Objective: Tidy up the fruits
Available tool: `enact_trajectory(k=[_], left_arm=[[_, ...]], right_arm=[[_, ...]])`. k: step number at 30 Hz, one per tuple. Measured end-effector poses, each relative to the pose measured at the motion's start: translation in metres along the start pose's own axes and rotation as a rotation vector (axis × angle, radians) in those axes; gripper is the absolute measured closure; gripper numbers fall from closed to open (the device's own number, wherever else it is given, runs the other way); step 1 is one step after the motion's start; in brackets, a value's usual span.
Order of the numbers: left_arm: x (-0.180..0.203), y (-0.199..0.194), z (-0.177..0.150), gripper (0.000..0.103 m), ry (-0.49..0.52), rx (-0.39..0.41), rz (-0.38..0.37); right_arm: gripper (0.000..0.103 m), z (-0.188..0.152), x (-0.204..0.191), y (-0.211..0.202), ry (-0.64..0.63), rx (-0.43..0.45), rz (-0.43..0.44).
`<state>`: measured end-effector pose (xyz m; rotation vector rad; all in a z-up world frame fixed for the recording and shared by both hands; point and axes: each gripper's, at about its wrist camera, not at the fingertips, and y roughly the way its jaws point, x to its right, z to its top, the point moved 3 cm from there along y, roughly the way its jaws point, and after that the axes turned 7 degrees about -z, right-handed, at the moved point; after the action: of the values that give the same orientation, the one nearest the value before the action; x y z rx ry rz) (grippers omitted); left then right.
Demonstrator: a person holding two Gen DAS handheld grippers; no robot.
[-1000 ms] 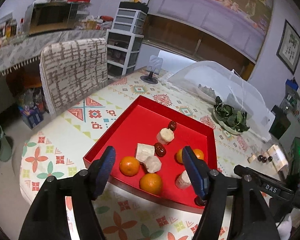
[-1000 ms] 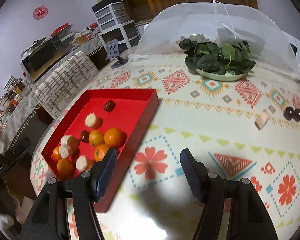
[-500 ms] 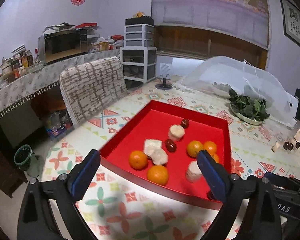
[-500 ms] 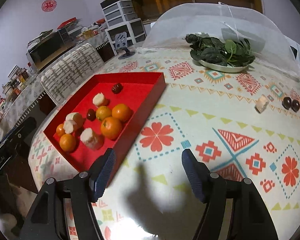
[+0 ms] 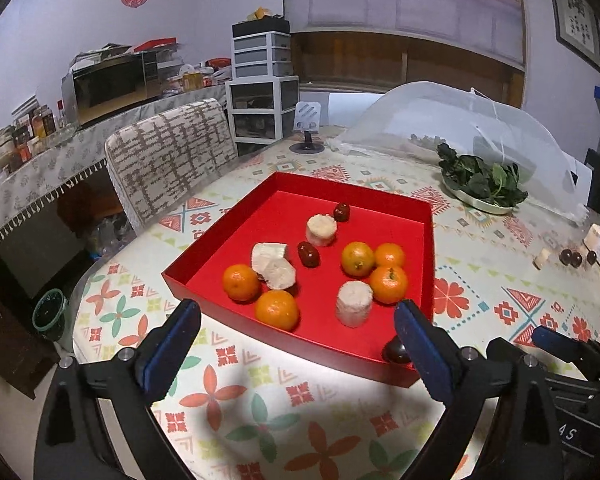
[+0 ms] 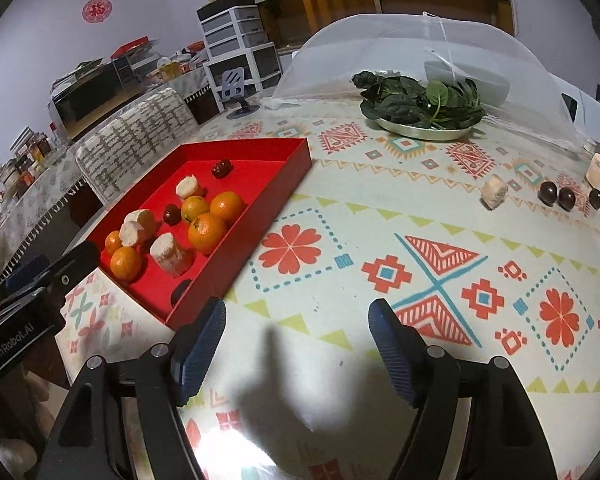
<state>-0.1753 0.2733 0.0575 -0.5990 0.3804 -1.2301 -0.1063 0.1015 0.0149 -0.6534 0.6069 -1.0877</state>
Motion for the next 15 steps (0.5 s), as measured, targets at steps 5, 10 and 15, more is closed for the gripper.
enact_trajectory(k=[5,10,15], left_arm=[[0.008,-0.006,-0.002,0.006,0.017,0.009,0.001],[0.014,-0.011,-0.004,0.006,0.023,0.012,-0.009],[0.016,-0.018,-0.006,0.006,0.020,0.026,-0.009]], right_arm=[[0.024,-0.006,0.002,-0.005,-0.002,0.006,-0.003],[0.023,-0.012,0.004,-0.012,-0.003,0.016,-0.007],[0.023,-0.015,0.003,-0.019,-0.016,0.027,-0.017]])
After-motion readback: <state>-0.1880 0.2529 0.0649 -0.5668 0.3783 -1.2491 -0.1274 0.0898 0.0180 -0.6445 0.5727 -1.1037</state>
